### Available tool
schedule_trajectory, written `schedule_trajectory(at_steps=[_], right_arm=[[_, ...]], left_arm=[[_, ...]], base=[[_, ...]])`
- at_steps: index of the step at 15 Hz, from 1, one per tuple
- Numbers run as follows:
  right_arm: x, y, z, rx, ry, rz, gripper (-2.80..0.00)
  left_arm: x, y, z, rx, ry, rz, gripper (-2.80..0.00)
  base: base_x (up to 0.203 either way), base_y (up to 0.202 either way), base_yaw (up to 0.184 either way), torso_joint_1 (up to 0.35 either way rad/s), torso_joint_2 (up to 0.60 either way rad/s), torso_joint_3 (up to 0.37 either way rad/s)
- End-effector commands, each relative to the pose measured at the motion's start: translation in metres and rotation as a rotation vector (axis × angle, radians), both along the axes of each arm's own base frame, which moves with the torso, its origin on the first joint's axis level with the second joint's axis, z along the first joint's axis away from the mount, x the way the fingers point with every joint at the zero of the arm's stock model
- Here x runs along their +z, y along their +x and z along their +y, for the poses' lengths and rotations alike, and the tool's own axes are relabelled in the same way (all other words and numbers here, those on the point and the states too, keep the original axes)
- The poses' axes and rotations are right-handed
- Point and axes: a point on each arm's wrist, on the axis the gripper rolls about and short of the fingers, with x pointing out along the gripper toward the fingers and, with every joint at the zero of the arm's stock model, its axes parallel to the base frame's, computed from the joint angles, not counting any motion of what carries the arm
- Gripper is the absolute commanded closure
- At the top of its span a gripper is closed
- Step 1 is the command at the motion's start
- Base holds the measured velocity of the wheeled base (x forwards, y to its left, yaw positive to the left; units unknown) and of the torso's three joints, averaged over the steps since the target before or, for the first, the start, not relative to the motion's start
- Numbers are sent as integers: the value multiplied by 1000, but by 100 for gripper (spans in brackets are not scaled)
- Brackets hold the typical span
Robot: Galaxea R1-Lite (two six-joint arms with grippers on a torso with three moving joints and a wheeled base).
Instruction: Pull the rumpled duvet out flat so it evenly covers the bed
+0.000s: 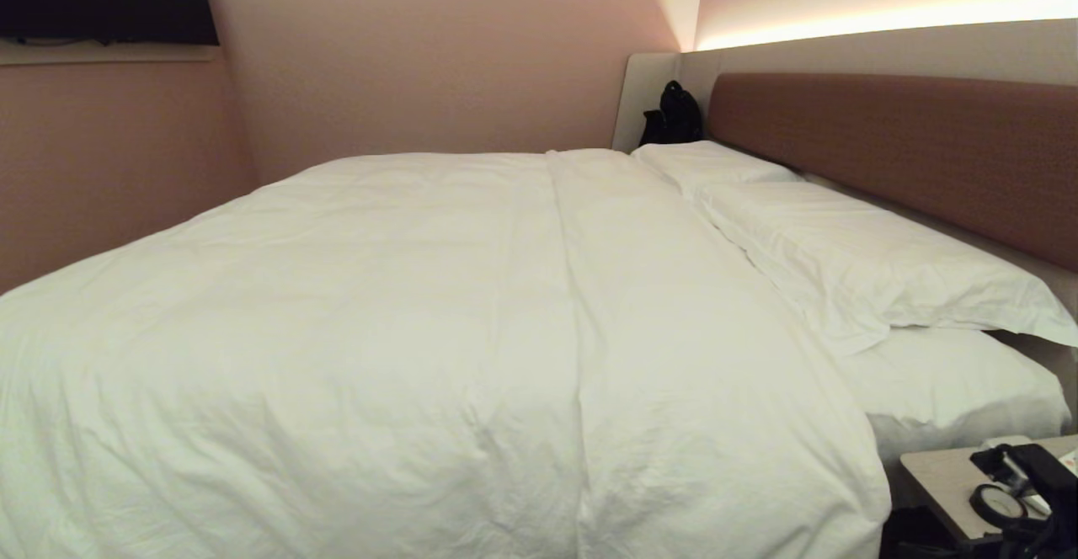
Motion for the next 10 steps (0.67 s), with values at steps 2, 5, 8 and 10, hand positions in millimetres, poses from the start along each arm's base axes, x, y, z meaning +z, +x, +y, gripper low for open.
schedule_trajectory(at_steps=[2,5,8,10], right_arm=[[44,-23,5,-6,-27,-258,-280],[67,-29,6,-15,15,-312,-280],[111,-59,13,6,53,-413,-280],[131,-80,18,17,77,-461,-280]], left_arm=[[0,0,0,0,0,2,0],[0,0,0,0,0,2,0],[0,0,0,0,0,2,0],[0,0,0,0,0,2,0]], base=[[0,0,0,0,0,0],[0,0,0,0,0,0],[0,0,0,0,0,0],[0,0,0,0,0,0]])
